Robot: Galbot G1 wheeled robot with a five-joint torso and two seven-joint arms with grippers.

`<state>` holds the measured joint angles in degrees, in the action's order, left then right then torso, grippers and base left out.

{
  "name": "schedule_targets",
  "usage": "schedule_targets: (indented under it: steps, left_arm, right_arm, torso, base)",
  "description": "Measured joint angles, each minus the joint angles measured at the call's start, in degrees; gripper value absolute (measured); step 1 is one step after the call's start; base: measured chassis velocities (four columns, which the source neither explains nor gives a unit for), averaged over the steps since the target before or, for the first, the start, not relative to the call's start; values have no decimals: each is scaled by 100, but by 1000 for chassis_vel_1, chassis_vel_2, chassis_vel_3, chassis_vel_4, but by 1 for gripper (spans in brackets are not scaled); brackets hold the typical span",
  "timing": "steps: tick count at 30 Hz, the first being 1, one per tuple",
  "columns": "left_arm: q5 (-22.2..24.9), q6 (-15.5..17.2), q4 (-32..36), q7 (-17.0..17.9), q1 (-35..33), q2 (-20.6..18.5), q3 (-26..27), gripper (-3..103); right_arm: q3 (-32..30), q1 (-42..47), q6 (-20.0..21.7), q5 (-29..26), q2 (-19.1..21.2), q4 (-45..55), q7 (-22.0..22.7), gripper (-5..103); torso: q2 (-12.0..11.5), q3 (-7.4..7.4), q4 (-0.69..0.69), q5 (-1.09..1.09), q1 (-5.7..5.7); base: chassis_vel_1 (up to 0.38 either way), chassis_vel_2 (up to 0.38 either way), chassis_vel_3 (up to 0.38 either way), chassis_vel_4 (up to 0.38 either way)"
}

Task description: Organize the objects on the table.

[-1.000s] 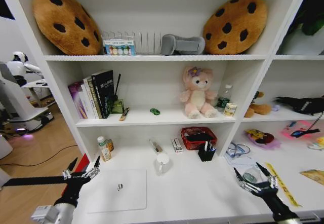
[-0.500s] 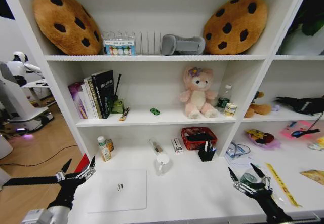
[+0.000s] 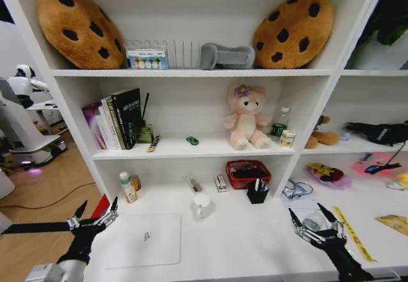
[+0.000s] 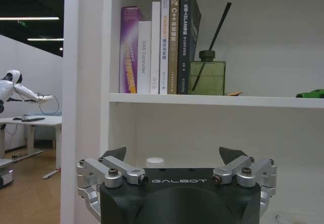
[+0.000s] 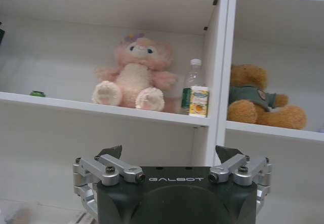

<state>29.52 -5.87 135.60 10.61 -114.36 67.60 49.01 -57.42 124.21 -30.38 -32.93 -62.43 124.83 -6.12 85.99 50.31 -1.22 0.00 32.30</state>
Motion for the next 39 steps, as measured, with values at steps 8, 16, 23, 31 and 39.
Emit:
schedule_targets:
  steps: [8,16,23,31,39]
  left_arm:
    - [16,6,-2,30,10,-12,5,100]
    - [-7,16,-50,53,40,57,-18,100]
    - [-27,22,-76,101,87,111,-57,100]
    - [-98,44,-89,145,137,173,-126,100]
    - [-125,33,-133,152,143,259,-140,100]
  right_arm:
    - [-16,-81,33,-26,33,-15,95,100]
    - [95,-203,142,29,35,-2,301,100]
    - [172,-258,137,78,33,-34,399,100]
    - [471,-105,308,311,15,129,-85,100]
    - [978,13,499,595,37,319,-484,100]
  torso:
    - [-1,0,1,-1,0]
    - [0,0,1,1,0]
    - [0,-1,0,0,-2]
    - [0,0,3,-3,0]
    - [0,0,-2,0,-1]
  base:
    - [-218,-229,229,209]
    - [-279,-295,294,284]
    - [-119,-194,174,171]
    - [13,43,-11,-40]
    - [13,14,-3,-8]
